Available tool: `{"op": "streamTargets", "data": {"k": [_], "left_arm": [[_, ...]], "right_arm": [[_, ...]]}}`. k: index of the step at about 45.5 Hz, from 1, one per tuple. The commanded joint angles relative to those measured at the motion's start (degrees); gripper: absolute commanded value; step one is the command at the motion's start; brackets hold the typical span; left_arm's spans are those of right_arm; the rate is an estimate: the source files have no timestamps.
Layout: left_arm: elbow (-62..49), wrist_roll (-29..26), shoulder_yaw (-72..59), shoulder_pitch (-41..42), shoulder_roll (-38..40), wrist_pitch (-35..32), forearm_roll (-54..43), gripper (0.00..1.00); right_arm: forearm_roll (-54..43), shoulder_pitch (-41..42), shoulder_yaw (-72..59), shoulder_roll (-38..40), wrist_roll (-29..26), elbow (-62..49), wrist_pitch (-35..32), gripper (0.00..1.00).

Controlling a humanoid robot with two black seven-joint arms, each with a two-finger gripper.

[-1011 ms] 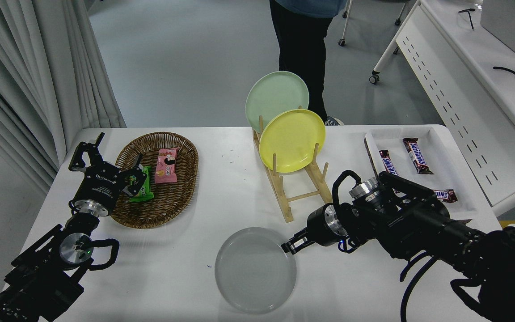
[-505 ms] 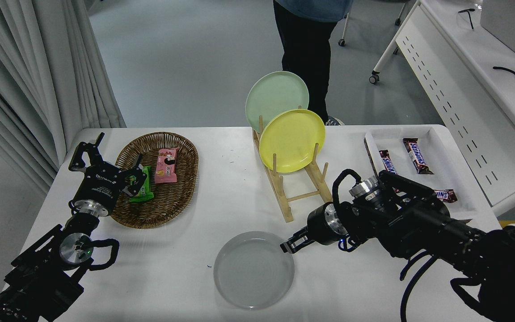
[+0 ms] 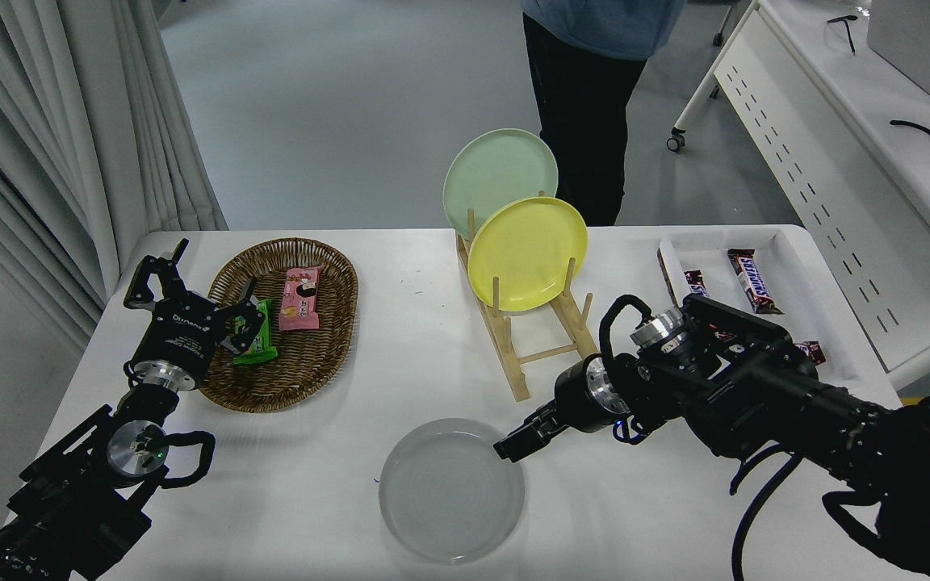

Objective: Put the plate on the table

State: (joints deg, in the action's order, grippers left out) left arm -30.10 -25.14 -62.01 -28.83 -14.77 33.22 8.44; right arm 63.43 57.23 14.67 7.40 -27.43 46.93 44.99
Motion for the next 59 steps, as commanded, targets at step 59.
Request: {"op": "streamTargets", "data": {"k": [59], "left_arm": [[0.0, 0.0, 0.0, 0.0, 0.0, 0.0, 0.0, 1.0]], "right_arm": [[-31.1, 7.2, 10.5, 19.8, 15.5, 12.3, -44.1, 1.0]]}}
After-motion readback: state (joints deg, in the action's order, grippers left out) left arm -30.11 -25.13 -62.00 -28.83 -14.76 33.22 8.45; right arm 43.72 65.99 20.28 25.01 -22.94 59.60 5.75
